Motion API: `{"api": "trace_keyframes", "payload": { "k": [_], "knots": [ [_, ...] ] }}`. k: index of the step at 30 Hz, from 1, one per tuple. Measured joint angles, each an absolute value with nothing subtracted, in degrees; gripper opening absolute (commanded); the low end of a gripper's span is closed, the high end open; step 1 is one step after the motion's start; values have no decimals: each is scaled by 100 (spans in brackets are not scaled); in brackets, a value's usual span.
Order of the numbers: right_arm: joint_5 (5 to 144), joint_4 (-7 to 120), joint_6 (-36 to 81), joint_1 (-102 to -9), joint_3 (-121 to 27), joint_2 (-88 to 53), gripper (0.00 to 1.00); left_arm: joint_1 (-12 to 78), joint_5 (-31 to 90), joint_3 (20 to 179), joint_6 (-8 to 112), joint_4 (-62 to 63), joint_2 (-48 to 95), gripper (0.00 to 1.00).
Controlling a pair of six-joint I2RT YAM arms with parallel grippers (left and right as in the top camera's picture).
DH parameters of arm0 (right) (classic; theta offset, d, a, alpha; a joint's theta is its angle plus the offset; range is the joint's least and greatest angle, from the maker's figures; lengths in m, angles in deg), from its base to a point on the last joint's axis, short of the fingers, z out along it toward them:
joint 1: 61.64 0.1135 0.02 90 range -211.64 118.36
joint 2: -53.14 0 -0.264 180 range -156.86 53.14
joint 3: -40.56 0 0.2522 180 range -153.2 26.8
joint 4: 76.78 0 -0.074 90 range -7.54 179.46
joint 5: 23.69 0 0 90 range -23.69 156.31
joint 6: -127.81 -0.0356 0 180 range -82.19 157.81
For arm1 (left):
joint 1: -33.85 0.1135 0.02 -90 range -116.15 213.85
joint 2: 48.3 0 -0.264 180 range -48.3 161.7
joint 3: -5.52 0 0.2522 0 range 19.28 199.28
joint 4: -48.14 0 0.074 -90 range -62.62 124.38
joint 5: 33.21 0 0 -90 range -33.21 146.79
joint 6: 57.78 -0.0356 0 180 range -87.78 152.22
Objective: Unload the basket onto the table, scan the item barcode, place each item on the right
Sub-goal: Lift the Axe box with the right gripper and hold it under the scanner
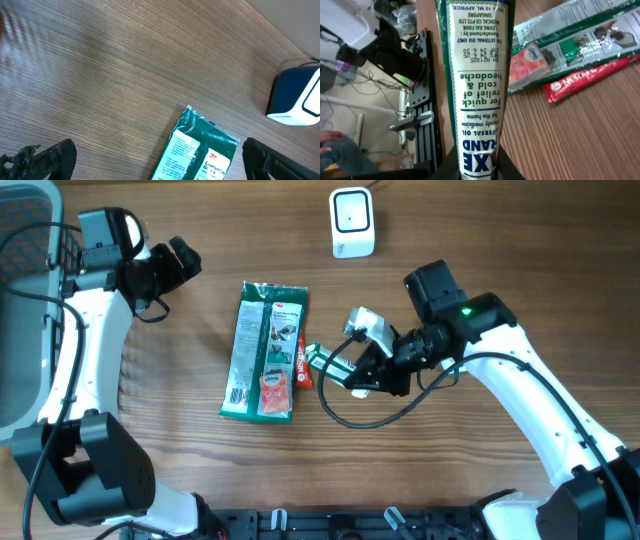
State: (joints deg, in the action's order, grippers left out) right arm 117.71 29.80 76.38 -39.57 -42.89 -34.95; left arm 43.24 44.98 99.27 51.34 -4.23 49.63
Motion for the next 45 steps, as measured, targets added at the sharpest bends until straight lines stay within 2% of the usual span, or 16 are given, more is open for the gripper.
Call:
{"api": "trace_keyframes", "payload": {
  "k": [1,3,8,13,16,18,22,26,32,38,40,45],
  "knots": [
    [11773,3013,7677,-3957,-4289,-3495,5,4324,4498,9927,5134,-421,4963,100],
    [11672,3312,7542,-3957,-4289,-3495,4,4324,4498,9927,5134,-423,4963,100],
    [10776,4390,6342,-3957,-4363,-3495,4,4324,4498,9927,5134,-421,4963,100],
    [9034,5093,6123,-3957,-5034,-3489,4,4324,4498,9927,5134,-423,4963,100],
    [7935,5756,6650,-3957,-5104,-3482,5,4324,4498,9927,5134,-421,4963,100],
    [7380,6140,7185,-3962,-5104,-3532,10,4324,4498,9927,5134,-423,4963,100],
    [6219,7443,8276,-3962,-5146,-4197,10,4324,4496,9927,5134,-423,4963,100],
    [5583,8433,8941,-3964,-5154,-5060,11,4324,4496,9927,5134,-421,4963,100],
    [4560,10855,9544,-3962,-5141,-6507,11,4324,4496,9927,5134,-423,4963,100],
    [4092,12652,10523,-3962,-5135,-7453,9,4324,4498,9927,5134,-421,4963,100],
    [3950,13056,10774,-3962,-5137,-7689,9,4324,4496,9927,5134,-425,4963,100],
    [3804,13060,10871,-3968,-5135,-7818,8,4324,4498,9927,5134,-421,4963,100]
  ]
}}
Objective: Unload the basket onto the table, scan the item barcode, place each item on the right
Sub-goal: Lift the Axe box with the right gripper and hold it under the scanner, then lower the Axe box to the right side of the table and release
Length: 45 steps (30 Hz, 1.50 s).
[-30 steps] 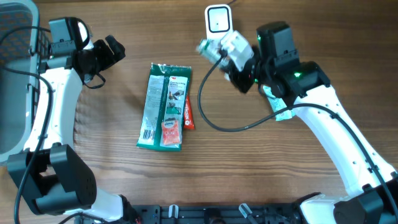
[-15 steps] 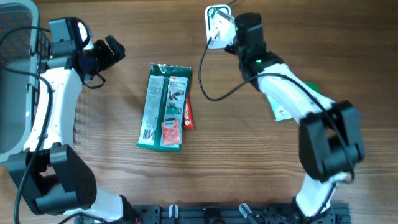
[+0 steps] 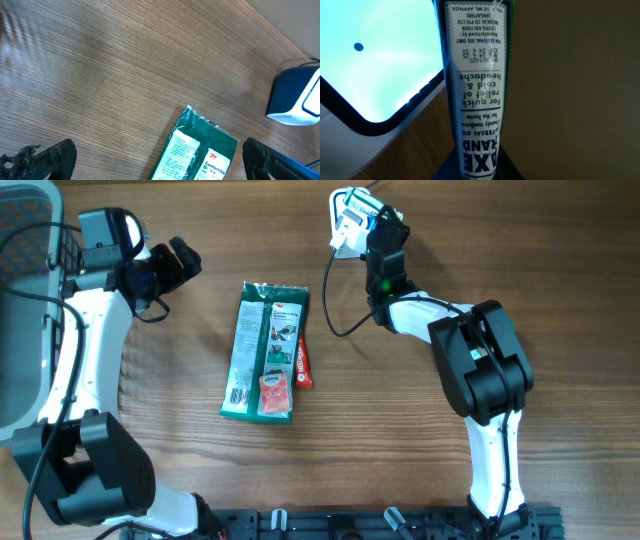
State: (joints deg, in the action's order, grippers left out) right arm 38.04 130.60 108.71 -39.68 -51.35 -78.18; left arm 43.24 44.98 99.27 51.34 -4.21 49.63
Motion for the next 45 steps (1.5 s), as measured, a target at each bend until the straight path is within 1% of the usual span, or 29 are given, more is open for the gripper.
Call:
{"api": "trace_keyframes", "payload": {
  "k": [8,11,14,17,20,21,22,23,24,25,27,29,30,33,35,36,37,39,40,42,45],
  "knots": [
    [3745,12918,10860,-4016,-5137,-7834,4,4324,4498,9927,5134,-423,4963,100],
    [3629,12687,10700,-4016,-5144,-7821,5,4324,4498,9927,5134,-421,4963,100],
    [3657,11546,10239,-4016,-5163,-7512,6,4324,4498,9927,5134,-423,4963,100],
    [3913,10040,9443,-4016,-5139,-6406,6,4324,4496,9927,5134,-428,4963,100],
    [4350,8114,8420,-4016,-5240,-5202,6,4324,4500,9927,5134,-428,4963,100],
    [4741,7082,7913,-4021,-5259,-4713,6,4324,4500,9927,5134,-412,4963,100],
    [5063,6455,7553,-4027,-5277,-4402,7,4324,4500,9927,5134,-421,4963,100],
    [5358,5852,7220,-4027,-5323,-4219,11,4324,4498,9927,5134,-412,4963,100],
    [5725,5054,6724,-4027,-5338,-4103,11,4324,4498,9927,5134,-419,4963,100],
    [5959,4571,6377,-4027,-5316,-4098,8,4324,4498,9927,5134,-423,4963,100],
    [6330,4053,5540,-4027,-5060,-4205,6,4324,4498,9927,5134,-425,4963,100],
    [6488,4040,4960,-4027,-4750,-4291,7,4324,4498,9927,5134,-421,4963,100],
    [6536,4147,4744,-4027,-4549,-4308,8,4324,4498,9927,5134,-423,4963,100],
    [6641,4523,4082,-4034,-3893,-4385,20,4324,4496,9927,5134,-423,4963,100],
    [6645,4945,3743,-4038,-3489,-4396,23,4324,4498,9927,5134,-425,4963,100],
    [6621,5074,3605,-4038,-3305,-4404,48,4324,4498,9927,5134,-423,4963,100],
    [6556,5225,3395,-4038,-3120,-4407,55,4324,4498,9927,5134,-425,4963,100],
    [6499,5369,3199,-4038,-3021,-4409,58,4324,4498,9927,5134,-423,4963,100],
    [6479,5465,3129,-4038,-2991,-4411,67,4324,4498,9927,5134,-421,4963,100],
    [6473,5651,3028,-4038,-2984,-4409,70,4324,4498,9927,5134,-421,4963,100],
    [6475,6066,2989,-4038,-2980,-4411,70,4324,4498,9927,5134,-423,4963,100]
  ]
}}
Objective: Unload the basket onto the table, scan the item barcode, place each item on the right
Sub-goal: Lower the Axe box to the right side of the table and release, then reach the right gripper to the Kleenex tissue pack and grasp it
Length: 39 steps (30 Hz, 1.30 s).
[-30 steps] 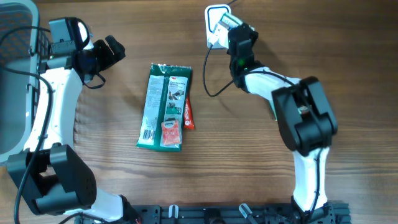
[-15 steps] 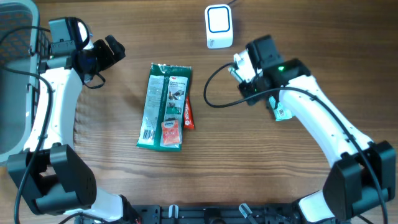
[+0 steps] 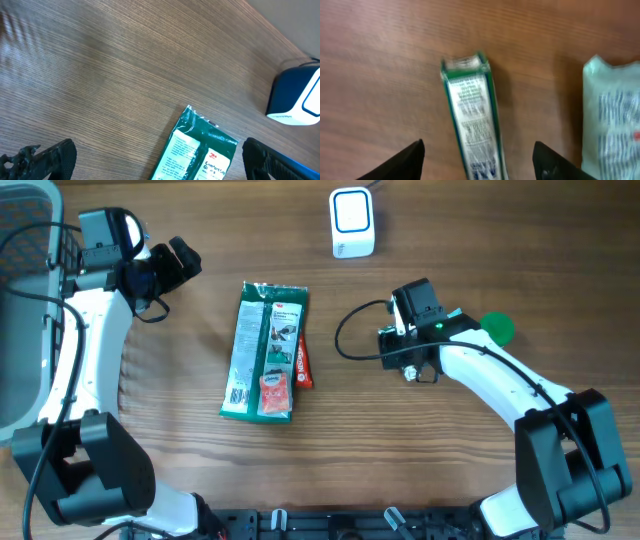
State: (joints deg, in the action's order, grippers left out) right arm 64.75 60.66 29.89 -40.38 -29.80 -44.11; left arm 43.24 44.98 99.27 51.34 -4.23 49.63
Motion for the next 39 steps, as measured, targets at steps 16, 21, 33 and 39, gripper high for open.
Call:
{"api": "trace_keyframes", "payload": {
  "k": [16,21,33,39],
  "knots": [
    [5310,6261,2668,-4042,-3109,-5113,57,4324,4498,9927,5134,-423,4963,100],
    [4387,6092,2650,-4042,-3111,-4780,57,4324,4498,9927,5134,-423,4963,100],
    [8064,6341,1671,-3544,-3961,-3849,57,4324,4498,9927,5134,-421,4963,100],
    [8608,6510,1144,-2102,-3963,-4398,54,4324,4498,9927,5134,-423,4963,100]
  ]
}}
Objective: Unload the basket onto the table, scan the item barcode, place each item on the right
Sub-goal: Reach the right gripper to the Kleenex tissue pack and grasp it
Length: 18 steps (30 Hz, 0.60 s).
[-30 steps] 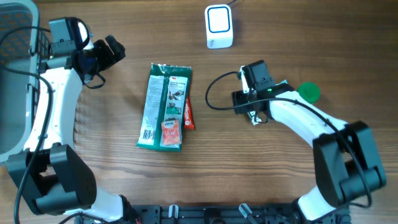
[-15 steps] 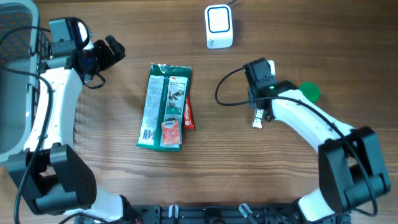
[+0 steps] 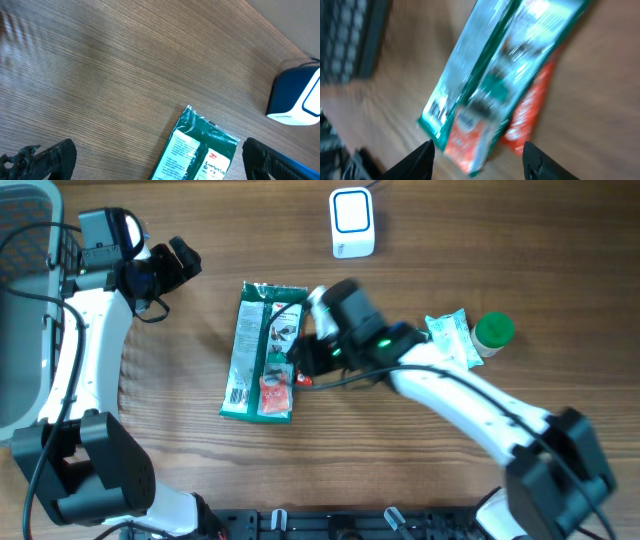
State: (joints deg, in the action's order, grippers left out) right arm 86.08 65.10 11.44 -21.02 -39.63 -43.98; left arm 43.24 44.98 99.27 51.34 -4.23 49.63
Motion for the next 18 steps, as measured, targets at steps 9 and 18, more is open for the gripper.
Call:
{"api": "trace_keyframes", "payload": {
  "k": [9,18],
  "knots": [
    [8733,6510,690,-1304,-3963,-5408,45,4324,4498,9927,5134,-423,4963,100],
    [8647,6567,628,-1308,-3963,-5423,45,4324,4498,9927,5134,-421,4963,100]
  ]
}}
